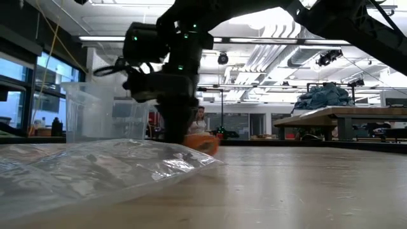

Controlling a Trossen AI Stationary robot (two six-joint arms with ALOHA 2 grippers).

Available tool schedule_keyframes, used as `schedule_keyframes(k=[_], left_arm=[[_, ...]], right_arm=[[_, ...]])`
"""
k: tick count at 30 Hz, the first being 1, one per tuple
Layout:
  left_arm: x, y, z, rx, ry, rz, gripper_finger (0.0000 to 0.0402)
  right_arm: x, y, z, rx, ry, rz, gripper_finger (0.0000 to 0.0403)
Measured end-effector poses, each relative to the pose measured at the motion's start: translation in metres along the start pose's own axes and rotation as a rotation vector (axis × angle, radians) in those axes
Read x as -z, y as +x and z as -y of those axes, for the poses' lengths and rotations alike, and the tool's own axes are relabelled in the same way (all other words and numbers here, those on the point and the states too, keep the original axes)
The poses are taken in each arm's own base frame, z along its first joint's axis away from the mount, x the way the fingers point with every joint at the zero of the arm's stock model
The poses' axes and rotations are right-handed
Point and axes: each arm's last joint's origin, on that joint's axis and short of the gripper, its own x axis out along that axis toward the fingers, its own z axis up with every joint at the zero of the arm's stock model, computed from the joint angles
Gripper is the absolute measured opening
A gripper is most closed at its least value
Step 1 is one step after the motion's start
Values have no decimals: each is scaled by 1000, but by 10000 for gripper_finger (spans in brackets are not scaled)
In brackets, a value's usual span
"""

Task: Roll bandage
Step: Roll the orange bandage

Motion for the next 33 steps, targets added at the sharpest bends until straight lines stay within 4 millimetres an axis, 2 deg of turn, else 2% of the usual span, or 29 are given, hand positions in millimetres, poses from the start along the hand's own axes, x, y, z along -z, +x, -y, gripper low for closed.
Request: schedule_keyframes(k=[6, 16, 21, 25, 29, 33], left_arm=[[1, 1, 0, -1, 21, -5, 0], [2, 2, 1, 0, 49, -10, 0], [2, 2, 1, 0, 53, -10, 0], [2, 2, 1, -1, 72, -8, 0], [1, 2, 0, -26, 87, 11, 0], [0, 2, -1, -60, 86, 39, 0]], right_arm=[[7, -5, 10, 11, 12, -61, 0], [14, -14, 8, 57, -55, -117, 0], [20, -42, 4, 90, -95, -44, 0], [49, -51, 5, 96, -78, 4, 0], [78, -75, 1, 76, -32, 190, 0], [79, -91, -9, 52, -15, 390, 0]])
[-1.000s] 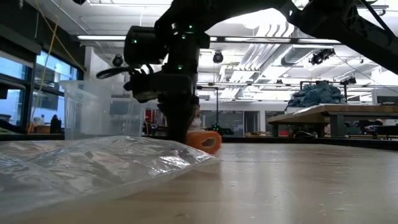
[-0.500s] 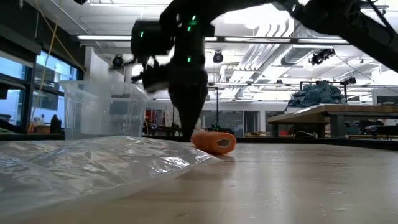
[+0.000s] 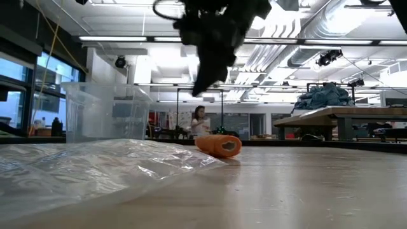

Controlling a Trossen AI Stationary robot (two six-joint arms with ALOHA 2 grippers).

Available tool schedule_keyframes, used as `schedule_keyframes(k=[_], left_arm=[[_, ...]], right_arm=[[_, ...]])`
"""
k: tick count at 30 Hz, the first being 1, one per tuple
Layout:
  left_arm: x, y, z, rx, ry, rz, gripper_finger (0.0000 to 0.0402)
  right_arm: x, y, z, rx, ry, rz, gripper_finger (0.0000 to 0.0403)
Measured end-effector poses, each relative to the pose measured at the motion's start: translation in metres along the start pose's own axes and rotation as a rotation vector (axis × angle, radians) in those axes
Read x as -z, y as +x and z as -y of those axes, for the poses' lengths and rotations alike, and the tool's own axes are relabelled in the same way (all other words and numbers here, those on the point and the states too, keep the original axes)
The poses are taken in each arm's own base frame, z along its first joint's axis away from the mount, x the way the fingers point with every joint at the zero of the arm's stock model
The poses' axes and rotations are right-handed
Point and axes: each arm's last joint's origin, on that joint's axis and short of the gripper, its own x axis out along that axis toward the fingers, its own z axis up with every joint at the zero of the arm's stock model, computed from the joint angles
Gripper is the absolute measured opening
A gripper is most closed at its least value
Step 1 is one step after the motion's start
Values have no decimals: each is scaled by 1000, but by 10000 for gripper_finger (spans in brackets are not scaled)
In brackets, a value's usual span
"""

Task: Roll bandage
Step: Roll the orange bandage

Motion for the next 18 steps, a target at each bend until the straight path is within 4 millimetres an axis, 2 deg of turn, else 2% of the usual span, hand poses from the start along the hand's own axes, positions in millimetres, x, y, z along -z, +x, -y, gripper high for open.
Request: schedule_keyframes(k=[2, 7, 11, 15, 18], left_arm=[[0, 0, 0, -8, -4, 6, 0], [-2, 2, -2, -28, -42, 21, 0], [-2, 3, -2, -35, -42, 23, 0], [-2, 3, -2, -38, -42, 25, 0], [-1, 3, -2, -44, -38, 24, 0]], right_arm=[[-4, 4, -3, -26, 8, 19, 0], [-12, 42, -4, -73, 17, -28, 0], [-18, 60, 2, -93, 19, -39, 0], [-8, 73, 6, -96, -3, -121, 0], [-1, 76, 7, -100, -5, -160, 0]])
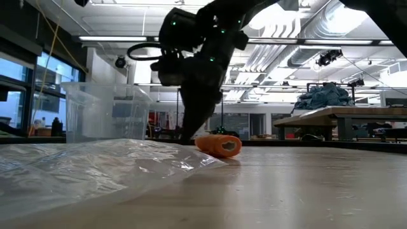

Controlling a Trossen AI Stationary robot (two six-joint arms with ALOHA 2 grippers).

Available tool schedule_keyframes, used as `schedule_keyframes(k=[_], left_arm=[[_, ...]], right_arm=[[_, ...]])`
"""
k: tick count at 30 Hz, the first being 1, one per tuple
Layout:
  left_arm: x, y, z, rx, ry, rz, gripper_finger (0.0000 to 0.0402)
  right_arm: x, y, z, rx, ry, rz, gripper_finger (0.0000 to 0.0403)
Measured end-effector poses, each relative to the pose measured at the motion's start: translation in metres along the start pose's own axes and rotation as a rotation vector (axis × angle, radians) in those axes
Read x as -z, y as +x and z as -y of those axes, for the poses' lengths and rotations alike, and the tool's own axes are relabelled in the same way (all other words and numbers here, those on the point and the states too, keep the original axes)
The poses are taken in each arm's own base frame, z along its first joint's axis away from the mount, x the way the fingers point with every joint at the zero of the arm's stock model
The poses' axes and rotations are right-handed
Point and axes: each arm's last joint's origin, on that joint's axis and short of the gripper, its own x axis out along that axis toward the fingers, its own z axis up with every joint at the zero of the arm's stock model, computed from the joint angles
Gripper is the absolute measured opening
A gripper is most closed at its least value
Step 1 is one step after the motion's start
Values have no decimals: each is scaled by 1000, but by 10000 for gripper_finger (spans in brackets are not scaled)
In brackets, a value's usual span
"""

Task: Roll bandage
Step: Roll the orange bandage

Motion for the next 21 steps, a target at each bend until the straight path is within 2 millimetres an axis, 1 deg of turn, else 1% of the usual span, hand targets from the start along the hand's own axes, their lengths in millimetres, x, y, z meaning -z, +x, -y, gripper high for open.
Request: schedule_keyframes(k=[5, 8, 10, 14, 17, 21], left_arm=[[4, 5, 3, -27, 20, -4, 0], [8, 10, 5, -37, 30, -16, 0], [11, 14, 7, -44, 27, -26, 0], [18, 21, 11, -42, 25, -58, 0], [23, 26, 14, -45, 33, -81, 0], [29, 31, 18, -33, 48, -118, 0]], right_arm=[[13, 8, 6, 13, 30, -61, 0], [19, 11, 14, 9, 107, -81, 0], [23, 11, 18, 5, 127, -98, 0], [27, 7, 28, 19, 144, -133, 0], [29, 0, 37, 43, 168, -145, 0], [32, -9, 41, 35, 198, -171, 0]])
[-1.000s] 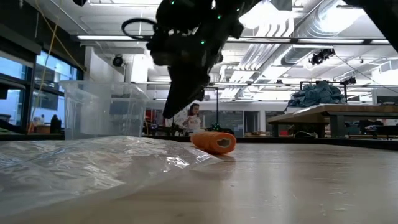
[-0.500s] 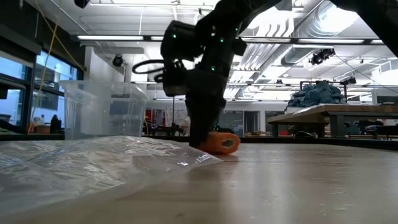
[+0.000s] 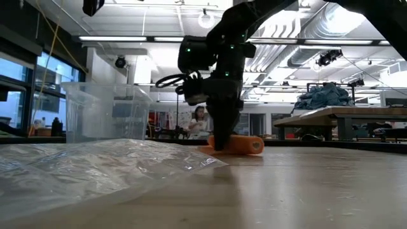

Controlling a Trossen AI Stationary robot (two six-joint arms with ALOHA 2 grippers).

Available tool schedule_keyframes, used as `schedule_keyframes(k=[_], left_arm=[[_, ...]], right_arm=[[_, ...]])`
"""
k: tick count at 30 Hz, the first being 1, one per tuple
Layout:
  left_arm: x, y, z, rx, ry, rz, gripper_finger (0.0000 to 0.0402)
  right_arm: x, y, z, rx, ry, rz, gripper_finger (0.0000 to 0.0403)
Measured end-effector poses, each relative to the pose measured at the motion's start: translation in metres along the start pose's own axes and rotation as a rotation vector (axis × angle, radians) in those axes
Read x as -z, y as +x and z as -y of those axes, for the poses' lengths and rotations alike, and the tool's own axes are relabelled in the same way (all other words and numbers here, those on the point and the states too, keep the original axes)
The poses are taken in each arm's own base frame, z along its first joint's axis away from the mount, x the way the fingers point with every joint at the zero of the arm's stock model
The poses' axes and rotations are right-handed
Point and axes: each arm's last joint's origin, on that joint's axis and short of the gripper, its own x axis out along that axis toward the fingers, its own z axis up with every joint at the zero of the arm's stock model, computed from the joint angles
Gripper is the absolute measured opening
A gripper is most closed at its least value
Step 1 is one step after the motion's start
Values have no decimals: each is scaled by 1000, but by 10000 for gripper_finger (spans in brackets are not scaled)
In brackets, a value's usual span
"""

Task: Roll bandage
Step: Roll the orange bandage

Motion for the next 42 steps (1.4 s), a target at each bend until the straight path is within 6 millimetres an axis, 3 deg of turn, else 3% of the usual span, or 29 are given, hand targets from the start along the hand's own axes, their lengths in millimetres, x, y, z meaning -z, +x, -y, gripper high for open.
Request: schedule_keyframes(k=[4, 7, 11, 18, 26, 42], left_arm=[[5, 6, 3, -10, 19, -20, 0], [7, 8, 4, -17, 25, -22, 0], [6, 8, 4, -17, 24, -21, 0], [6, 8, 5, -12, -8, -14, 0], [3, 8, 5, -36, -32, 29, 0], [5, 12, -1, -103, -7, 27, 0]], right_arm=[[2, -9, -7, -45, 5, 2, 0], [-6, -33, -13, -69, -22, 128, 0], [-21, -55, 5, -43, 35, 272, 0], [-24, -35, 32, -11, 100, 235, 0], [-16, -17, 27, 53, 41, 123, 0], [2, -28, 70, 217, 164, -20, 0]])
